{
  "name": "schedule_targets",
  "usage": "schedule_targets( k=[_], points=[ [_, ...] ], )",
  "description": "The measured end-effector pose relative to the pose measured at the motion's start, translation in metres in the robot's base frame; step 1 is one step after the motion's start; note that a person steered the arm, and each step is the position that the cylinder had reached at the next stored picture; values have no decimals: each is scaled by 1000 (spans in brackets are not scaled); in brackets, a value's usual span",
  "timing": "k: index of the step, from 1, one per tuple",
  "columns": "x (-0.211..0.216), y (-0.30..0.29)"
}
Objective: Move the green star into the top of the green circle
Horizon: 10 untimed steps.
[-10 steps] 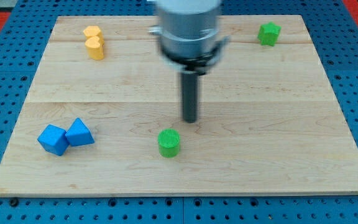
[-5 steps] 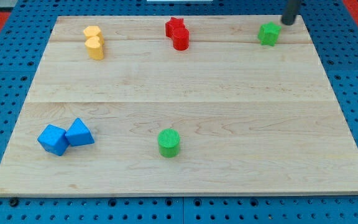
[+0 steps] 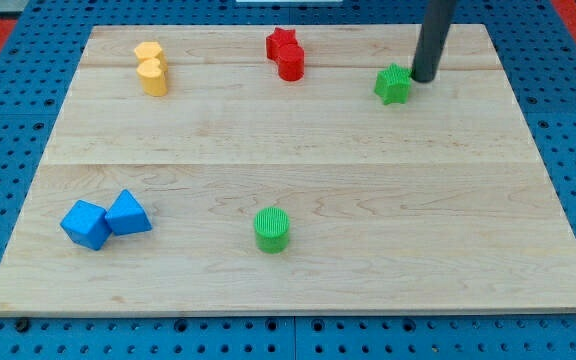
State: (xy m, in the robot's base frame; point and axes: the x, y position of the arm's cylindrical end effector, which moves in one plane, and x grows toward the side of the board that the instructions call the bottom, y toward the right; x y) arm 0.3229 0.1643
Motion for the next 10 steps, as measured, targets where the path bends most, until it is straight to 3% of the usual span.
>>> schedule_targets(
  k=[1, 3, 4, 6, 8, 10],
  points=[
    [28, -57],
    [-20, -12],
    [-36, -39],
    [36, -173],
    [42, -154],
    [-7, -125]
  ],
)
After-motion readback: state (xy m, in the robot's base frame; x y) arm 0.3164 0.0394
